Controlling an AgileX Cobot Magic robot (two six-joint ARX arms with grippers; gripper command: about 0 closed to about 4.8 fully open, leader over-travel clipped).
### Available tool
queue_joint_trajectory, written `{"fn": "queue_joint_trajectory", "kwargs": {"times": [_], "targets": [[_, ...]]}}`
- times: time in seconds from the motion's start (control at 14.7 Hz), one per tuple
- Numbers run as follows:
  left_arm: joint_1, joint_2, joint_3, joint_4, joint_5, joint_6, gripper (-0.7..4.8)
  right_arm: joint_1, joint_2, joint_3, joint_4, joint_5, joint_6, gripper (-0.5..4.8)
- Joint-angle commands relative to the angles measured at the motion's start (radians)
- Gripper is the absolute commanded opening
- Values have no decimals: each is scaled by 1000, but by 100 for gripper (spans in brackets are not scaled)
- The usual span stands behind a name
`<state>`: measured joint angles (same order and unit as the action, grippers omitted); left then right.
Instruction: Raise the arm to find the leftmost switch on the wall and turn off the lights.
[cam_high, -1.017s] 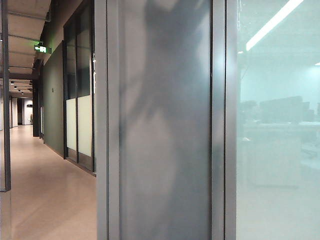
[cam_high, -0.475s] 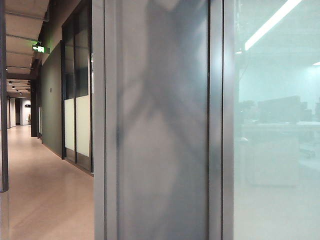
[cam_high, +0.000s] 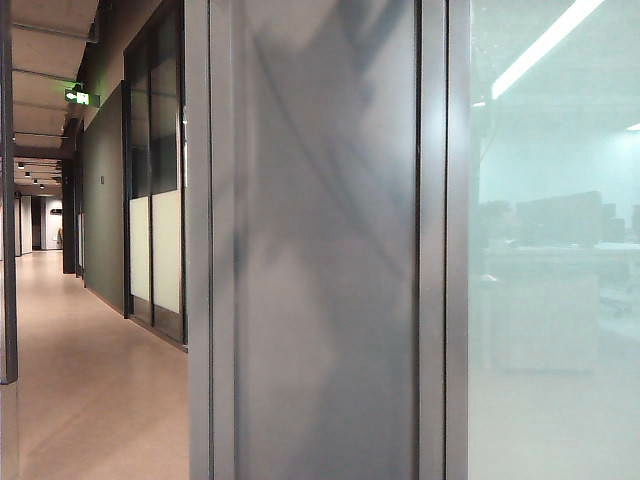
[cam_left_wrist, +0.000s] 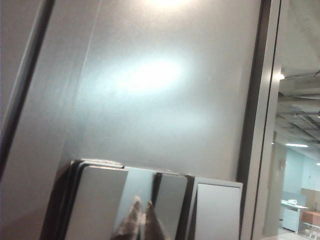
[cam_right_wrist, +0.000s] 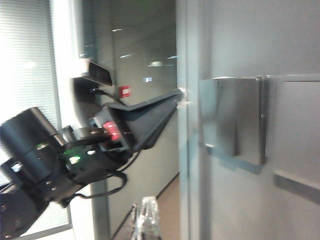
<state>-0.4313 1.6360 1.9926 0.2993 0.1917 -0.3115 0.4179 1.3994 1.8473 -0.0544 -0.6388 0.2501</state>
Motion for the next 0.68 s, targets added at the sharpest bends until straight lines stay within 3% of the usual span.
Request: {"fn": "queue_joint_trajectory", "kwargs": {"times": [0.07, 0.68], "targets": [[3, 4, 3, 45, 3, 19, -6, 29, 0, 4, 7, 1, 1, -1], [3, 68, 4, 180, -61, 23, -6, 127, -2, 4, -17, 12, 8, -1]]}}
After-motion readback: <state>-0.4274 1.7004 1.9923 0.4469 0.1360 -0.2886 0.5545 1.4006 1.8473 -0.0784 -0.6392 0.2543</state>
